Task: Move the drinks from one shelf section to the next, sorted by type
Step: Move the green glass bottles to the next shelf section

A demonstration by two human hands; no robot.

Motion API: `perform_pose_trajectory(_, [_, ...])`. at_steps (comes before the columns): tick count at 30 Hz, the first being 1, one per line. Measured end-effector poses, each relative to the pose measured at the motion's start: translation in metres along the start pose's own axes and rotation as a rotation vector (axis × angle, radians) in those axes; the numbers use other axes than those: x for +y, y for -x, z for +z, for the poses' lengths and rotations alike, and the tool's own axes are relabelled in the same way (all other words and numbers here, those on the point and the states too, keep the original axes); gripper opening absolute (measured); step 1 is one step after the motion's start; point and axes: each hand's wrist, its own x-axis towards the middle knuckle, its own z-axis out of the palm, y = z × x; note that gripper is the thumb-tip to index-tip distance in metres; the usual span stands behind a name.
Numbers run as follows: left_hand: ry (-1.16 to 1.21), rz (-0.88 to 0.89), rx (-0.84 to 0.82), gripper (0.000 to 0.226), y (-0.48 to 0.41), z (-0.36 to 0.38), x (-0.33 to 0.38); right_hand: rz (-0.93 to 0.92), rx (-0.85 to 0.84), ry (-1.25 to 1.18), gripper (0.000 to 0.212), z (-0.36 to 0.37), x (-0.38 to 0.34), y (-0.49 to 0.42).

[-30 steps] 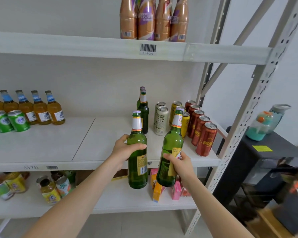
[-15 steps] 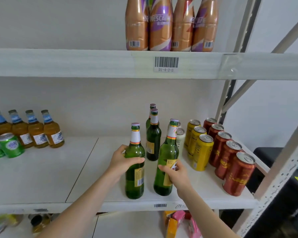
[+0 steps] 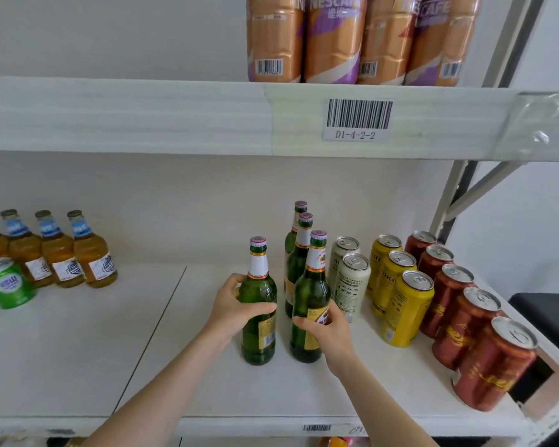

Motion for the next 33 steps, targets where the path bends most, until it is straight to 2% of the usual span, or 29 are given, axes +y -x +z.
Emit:
perform_pose_trajectory(10, [-0.029,0.05,-0.07,0.069,-0.005,-0.006,-0.009,-0.052,-0.039,0.034,0.059,0.002,0.005,-0.013])
perform_pose_trajectory(15, [-0.014,0.066,-0.077,0.069,-0.002,-0.005,-0.012,-0.046,0.014,0.058,0.064,-0.001,0.006,-0.008])
perform_pose_trajectory(20, [-0.027,0.089,-0.044,0.064,0.002,-0.004,-0.015,-0.05,0.06,0.104,0.053,-0.002,0.009,-0.005])
perform_pose_trajectory(33, [-0.108,0.101,-0.047,0.069,0.005,-0.01,-0.01,-0.022,0.077,0.113,0.066,0.005,0.009,-0.007])
